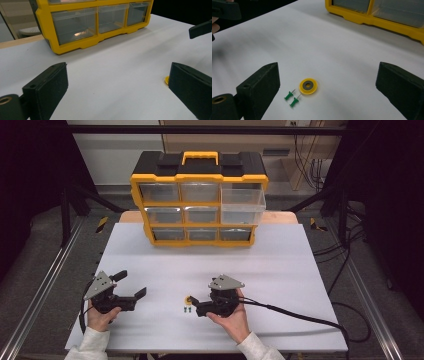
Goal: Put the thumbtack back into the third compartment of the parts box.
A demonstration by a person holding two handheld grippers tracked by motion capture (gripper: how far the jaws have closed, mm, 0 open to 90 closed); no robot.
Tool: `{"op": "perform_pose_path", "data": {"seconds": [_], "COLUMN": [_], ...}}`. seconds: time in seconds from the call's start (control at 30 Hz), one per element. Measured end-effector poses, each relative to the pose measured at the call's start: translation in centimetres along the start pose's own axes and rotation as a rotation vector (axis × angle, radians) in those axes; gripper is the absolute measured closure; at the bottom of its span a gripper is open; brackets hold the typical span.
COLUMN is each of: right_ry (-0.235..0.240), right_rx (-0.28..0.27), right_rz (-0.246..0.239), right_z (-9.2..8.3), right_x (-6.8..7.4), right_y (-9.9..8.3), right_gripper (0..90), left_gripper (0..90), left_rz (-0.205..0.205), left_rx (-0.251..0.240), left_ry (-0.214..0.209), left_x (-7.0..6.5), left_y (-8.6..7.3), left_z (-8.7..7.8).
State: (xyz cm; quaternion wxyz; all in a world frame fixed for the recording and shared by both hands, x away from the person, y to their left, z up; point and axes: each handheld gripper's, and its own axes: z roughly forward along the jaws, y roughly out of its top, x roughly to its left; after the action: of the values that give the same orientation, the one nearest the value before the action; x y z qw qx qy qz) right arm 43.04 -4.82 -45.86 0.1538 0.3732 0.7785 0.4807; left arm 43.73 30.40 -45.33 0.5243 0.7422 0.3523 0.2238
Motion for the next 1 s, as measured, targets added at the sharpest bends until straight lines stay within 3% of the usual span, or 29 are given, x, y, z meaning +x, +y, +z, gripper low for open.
{"op": "perform_pose_path", "data": {"seconds": [0.23, 0.57, 0.87, 1.0], "right_ry": [0.003, 0.002, 0.005, 0.009], "right_rx": [0.035, 0.085, 0.116, 0.136], "right_rz": [-0.001, -0.066, -0.071, -0.103], "right_z": [0.7, 1.4, 2.1, 2.4], "right_x": [0.3, 1.4, 1.9, 2.4], "right_y": [-0.6, -1.2, -1.7, -1.8], "right_gripper": [8.8, 11.3, 20.9, 25.7], "left_gripper": [2.7, 2.7, 2.7, 2.7], "left_rz": [0.0, 0.0, 0.001, 0.001], "left_rx": [-0.001, 0.0, 0.002, 0.001], "left_ry": [-0.001, 0.001, 0.001, 0.0], "left_x": [0.0, 0.0, 0.0, 0.0], "left_y": [0.0, 0.0, 0.0, 0.0], "left_z": [0.0, 0.0, 0.0, 0.0]}}
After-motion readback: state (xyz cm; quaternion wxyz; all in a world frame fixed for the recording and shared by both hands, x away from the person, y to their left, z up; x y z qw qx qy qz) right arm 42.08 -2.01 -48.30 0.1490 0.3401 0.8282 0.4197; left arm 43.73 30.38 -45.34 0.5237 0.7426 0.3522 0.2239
